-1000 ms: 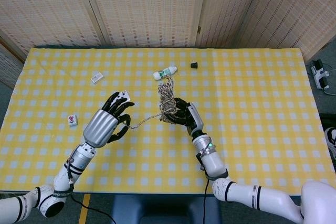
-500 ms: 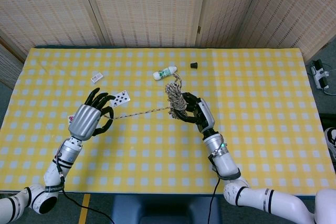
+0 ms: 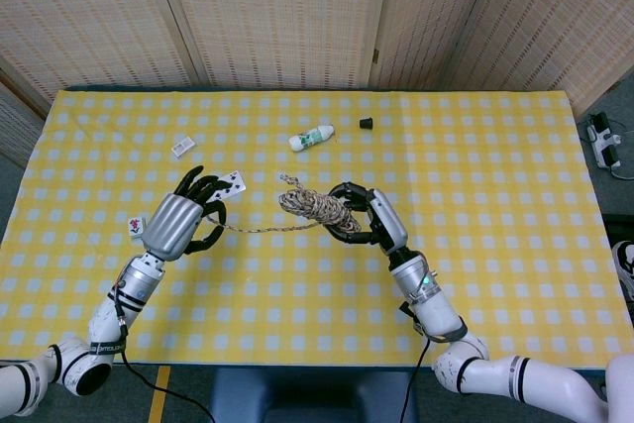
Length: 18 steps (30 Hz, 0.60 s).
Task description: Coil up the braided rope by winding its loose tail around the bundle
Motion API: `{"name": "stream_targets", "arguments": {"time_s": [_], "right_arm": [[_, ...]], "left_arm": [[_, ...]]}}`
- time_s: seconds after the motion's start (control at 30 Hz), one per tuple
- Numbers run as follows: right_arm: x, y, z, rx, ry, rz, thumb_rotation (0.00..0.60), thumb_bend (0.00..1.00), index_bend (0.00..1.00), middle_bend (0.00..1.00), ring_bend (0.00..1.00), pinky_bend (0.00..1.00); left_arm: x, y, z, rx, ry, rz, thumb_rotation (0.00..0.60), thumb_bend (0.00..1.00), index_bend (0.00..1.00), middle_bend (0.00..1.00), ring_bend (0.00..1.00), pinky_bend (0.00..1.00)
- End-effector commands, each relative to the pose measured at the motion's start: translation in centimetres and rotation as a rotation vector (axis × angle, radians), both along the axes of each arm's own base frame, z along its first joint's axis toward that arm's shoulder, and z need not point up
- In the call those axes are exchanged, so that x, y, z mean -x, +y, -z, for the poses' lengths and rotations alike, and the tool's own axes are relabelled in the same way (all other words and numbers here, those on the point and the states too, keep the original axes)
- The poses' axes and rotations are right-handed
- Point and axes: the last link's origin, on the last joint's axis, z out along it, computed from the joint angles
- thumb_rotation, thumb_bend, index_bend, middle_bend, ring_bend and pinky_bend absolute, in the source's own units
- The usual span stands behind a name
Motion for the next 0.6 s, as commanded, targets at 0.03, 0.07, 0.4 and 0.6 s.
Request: {"name": "stream_targets", "arguments": {"time_s": [0.03, 0.07, 0.4, 0.6], "right_arm": [[-0.3, 0.3, -0.1, 0.020, 0.074, -0.064, 0.600, 0.63, 0.91, 0.74, 0.77, 0.66], [-0.4, 0.4, -0.1, 0.026, 0.102, -0.087, 0.600, 0.63, 0.91, 0.74, 0.77, 0.66], [-1.3, 1.7, -0.8, 0.049, 0.340, -0.238, 0.600, 0.63, 0.91, 0.74, 0.77, 0.66], [-1.7, 2.3, -0.5, 0.010, 0.488, -0.285, 0.600, 0.63, 0.91, 0.74, 0.77, 0.66]], "left_arm": [[-1.1, 0.2, 0.0, 0.031, -0.001, 0.025, 0.600, 0.56, 0.61, 0.24, 0.17, 0.00], [-1.5, 0.3, 0.0, 0.042, 0.005, 0.035, 0.600, 0.56, 0.61, 0.24, 0.17, 0.00], [-3.9, 1.5, -0.5, 0.090, 0.133, 0.085, 0.600, 0.56, 0.60, 0.24, 0.16, 0.00], [-4.9, 2.1, -0.8, 0.077, 0.208, 0.105, 0.600, 0.56, 0.60, 0.22, 0.15, 0.00]]}}
